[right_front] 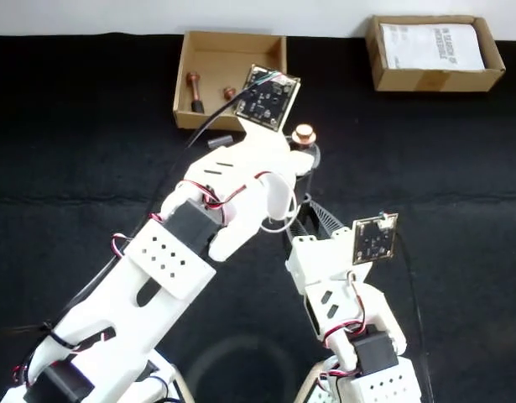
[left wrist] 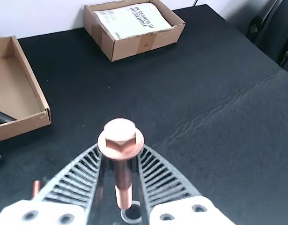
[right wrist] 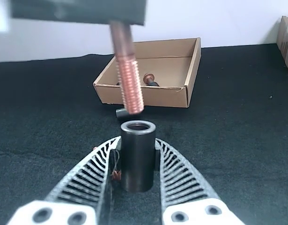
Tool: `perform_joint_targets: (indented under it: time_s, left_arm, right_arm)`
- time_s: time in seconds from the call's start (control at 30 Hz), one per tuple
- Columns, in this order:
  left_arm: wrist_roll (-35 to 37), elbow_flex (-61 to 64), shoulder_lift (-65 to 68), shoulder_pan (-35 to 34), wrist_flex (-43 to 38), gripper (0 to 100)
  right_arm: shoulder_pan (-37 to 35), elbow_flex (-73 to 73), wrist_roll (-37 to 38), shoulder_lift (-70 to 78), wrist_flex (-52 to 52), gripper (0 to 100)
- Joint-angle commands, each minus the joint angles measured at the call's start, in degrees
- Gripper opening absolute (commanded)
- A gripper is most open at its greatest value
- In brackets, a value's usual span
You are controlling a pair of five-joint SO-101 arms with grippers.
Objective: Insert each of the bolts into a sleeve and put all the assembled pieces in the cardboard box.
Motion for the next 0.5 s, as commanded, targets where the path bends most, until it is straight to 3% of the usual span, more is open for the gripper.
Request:
perform_joint_targets:
  time_s: [0.0, 0.47]
  left_arm:
    - [0.1, -0.5, -0.1, 0.0, -0.9, 1]
    - [1.6, 7.2, -0.7, 4.9, -0.7, 1]
  right_arm:
    - [0.0, -0.3, 2.9, -0.4, -1.5, 0.8]
    - [0.0, -0.3, 3.2, -0.5, -1.5, 0.8]
